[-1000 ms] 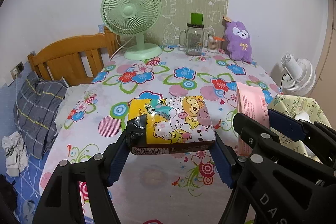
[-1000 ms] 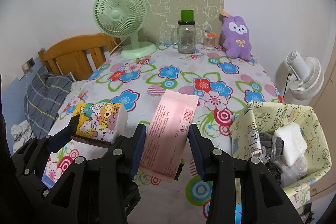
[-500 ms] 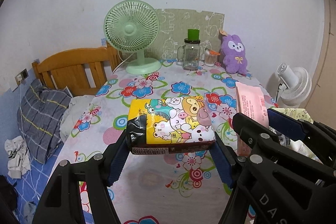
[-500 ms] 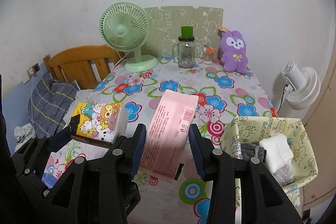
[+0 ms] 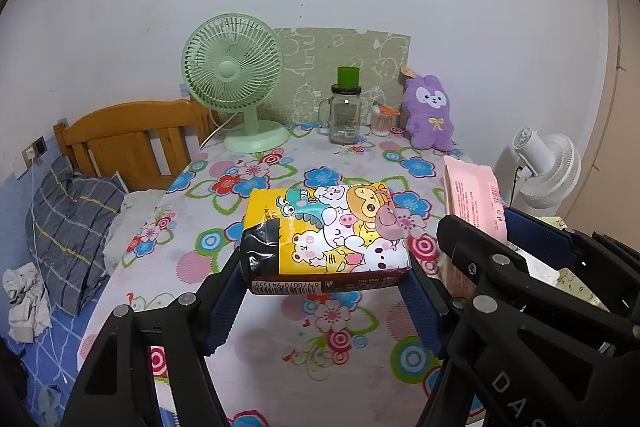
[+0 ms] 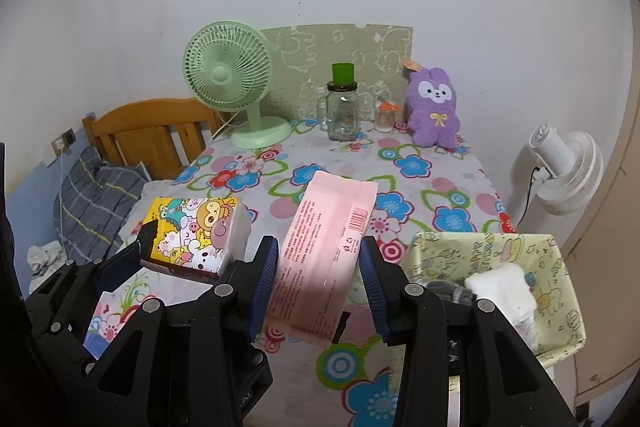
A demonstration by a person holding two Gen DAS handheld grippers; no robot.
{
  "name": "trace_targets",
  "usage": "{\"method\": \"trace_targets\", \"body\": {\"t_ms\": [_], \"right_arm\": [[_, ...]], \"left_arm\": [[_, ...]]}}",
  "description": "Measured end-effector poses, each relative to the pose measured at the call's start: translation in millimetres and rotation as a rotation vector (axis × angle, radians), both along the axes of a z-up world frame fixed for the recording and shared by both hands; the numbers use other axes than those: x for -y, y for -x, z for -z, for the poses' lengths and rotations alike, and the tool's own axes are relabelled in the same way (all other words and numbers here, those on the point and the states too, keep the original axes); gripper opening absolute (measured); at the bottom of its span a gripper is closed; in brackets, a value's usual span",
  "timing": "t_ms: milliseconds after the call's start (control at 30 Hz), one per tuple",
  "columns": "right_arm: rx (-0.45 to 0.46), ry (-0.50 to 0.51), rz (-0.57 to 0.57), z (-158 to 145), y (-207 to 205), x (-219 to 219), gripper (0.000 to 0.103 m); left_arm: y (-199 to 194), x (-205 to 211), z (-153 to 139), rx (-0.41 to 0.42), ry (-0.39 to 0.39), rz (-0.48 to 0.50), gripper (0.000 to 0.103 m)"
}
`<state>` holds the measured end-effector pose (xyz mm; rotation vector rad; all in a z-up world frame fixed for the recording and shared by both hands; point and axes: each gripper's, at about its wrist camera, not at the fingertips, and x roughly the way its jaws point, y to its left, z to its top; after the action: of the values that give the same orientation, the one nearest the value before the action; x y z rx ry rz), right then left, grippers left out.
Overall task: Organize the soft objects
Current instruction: 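Lift the pink packet and snack box and carry both over the yellow paper box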
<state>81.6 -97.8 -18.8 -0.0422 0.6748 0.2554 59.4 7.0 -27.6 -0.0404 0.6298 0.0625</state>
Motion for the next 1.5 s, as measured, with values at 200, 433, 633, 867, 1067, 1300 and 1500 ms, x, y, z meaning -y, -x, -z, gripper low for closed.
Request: {"method": "trace_targets", "body": {"t_ms": [200, 433, 633, 867, 1067, 1300, 1500], "right_arm": [[0.014, -0.003, 0.021, -5, 0, 19, 0.045], [0.022, -0.006, 0.054, -8, -2, 42, 0.045], [0.027, -0.004, 0.085, -8, -3, 64, 0.045], [0.027, 0.001, 0.124, -6, -5, 87, 0.045], [0.022, 0.007, 0.152, -3, -8, 104, 0.045], [0.018, 0.005, 0.182, 2, -12, 123, 0.045], [0.002, 0.007, 0.218, 11, -17, 140, 0.045]], "left_arm": [[-3, 18, -4, 0.013, -0.003, 0.020, 0.075], [-8, 42, -6, 0.019, -0.005, 0.052, 0.075], [-12, 63, -6, 0.022, -0.003, 0.084, 0.075], [-18, 84, -5, 0.020, 0.000, 0.121, 0.075], [-24, 101, -1, 0.013, 0.004, 0.149, 0.075], [-30, 120, 4, 0.007, 0.012, 0.195, 0.075], [-38, 138, 12, -0.012, 0.011, 0.230, 0.075]]}}
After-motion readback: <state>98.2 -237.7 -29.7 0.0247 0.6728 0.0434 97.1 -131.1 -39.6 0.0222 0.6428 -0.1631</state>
